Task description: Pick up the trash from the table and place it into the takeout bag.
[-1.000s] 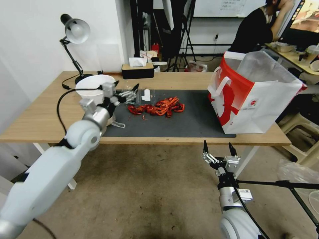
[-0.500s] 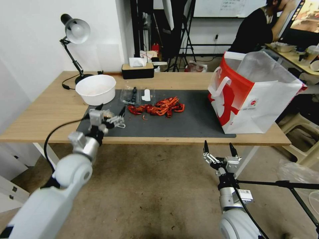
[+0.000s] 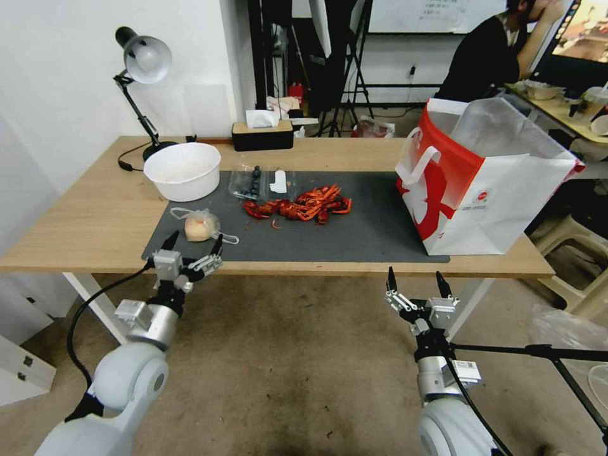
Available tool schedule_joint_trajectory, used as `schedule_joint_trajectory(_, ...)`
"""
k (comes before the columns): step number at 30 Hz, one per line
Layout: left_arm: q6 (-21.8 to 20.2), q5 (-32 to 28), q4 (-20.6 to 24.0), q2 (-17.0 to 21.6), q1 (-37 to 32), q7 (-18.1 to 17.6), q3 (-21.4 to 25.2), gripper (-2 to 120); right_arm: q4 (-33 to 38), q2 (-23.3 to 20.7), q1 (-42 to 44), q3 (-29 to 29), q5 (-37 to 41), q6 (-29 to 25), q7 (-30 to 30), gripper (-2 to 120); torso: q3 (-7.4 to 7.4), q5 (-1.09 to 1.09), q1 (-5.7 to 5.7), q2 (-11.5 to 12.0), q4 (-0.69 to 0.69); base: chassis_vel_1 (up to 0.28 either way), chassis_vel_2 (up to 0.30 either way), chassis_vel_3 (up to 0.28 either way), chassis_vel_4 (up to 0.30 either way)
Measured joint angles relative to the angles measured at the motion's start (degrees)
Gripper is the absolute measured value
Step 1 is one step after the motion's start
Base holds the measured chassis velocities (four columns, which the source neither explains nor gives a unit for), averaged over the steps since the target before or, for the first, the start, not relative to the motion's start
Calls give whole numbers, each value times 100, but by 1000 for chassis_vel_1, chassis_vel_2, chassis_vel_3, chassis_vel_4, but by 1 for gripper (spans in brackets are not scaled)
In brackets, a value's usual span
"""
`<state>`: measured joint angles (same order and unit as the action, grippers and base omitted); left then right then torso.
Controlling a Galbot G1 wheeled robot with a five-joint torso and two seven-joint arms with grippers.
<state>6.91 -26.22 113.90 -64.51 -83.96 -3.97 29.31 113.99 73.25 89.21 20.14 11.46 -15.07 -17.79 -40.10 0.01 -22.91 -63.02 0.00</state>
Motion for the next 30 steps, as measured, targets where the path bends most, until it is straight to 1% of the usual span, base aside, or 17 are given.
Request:
schedule_joint_trajectory(3,124,59,-64,-68,-123,6,-14,100,0,7,28,43,4,-13,-10,100,0,0,0,0,0,0,0,0,0)
schedule_joint_trajectory(5,295,137,-182,-112,-204,30,-38,100,2,16,60,79,5,-25,-24,100,0,-1,0,0,-2,0,0,0,0)
schedule_joint_trajectory(9,441,186,-281,-142,-274,47,-21,100,-3,25,60,83,6,-34,-27,100,0,-1,-1,0,0,0,0,0,0)
schedule_joint_trajectory(18,520,222,-383,-119,-210,51,-7,100,-51,46,46,58,5,-45,-24,100,0,-1,-1,0,0,0,0,0,0)
schedule_joint_trajectory(25,336,187,-396,-7,127,36,-127,100,-56,53,40,59,3,-49,-23,100,0,-1,-1,0,-1,0,0,0,0)
schedule_joint_trajectory(28,48,-10,-400,159,456,-10,-292,100,-56,53,42,64,-2,-52,-23,100,0,-1,-1,0,0,0,0,0,0)
schedule_joint_trajectory(29,48,-10,-400,159,456,-10,-292,100,-56,53,42,64,-2,-52,-23,100,0,-1,-1,0,0,0,0,0,0)
schedule_joint_trajectory(30,-65,-97,-414,218,572,-41,-349,100,-55,49,42,64,-3,-53,-23,100,0,-1,-1,0,-1,0,0,0,0)
